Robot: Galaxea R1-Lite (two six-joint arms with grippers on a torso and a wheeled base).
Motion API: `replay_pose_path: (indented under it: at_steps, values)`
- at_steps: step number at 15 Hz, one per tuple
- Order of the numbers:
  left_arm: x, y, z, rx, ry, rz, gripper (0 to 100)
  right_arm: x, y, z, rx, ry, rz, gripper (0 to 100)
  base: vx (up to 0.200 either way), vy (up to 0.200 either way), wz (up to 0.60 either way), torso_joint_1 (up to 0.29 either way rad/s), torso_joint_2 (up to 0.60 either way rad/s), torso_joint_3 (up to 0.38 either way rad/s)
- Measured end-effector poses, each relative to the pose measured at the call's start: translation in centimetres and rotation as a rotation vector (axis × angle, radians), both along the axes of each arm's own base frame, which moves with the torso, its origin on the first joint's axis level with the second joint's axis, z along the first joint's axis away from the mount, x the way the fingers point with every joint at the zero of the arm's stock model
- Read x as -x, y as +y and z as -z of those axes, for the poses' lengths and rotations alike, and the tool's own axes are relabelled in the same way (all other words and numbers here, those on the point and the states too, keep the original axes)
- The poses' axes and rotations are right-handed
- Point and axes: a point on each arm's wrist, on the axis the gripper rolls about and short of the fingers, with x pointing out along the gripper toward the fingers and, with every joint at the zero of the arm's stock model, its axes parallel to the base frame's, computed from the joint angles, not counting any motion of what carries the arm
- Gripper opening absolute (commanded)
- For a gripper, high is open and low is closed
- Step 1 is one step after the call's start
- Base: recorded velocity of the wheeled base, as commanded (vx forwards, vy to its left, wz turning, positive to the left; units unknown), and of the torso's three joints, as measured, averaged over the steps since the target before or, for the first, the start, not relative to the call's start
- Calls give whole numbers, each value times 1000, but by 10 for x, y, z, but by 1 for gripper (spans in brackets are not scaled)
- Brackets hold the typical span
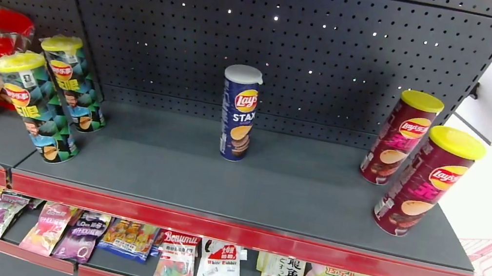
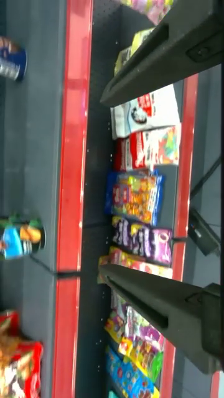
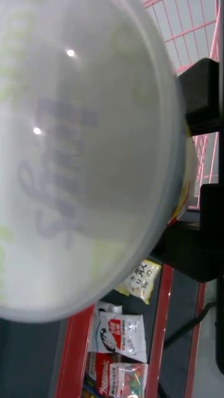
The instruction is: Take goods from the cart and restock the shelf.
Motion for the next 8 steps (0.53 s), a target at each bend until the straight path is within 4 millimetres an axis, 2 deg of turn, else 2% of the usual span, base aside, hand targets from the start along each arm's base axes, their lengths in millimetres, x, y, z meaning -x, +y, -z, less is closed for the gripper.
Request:
replay_pose_path:
  at_steps: [3, 8]
  values:
    - [0, 0, 0, 0, 0, 0, 100, 1, 0, 2, 0, 4, -2, 0, 0, 200, 0, 4, 2, 1]
    - [0, 0, 0, 0, 0, -1, 100, 2, 2, 8, -10, 15, -93, 0, 0, 0, 0, 0, 0, 0]
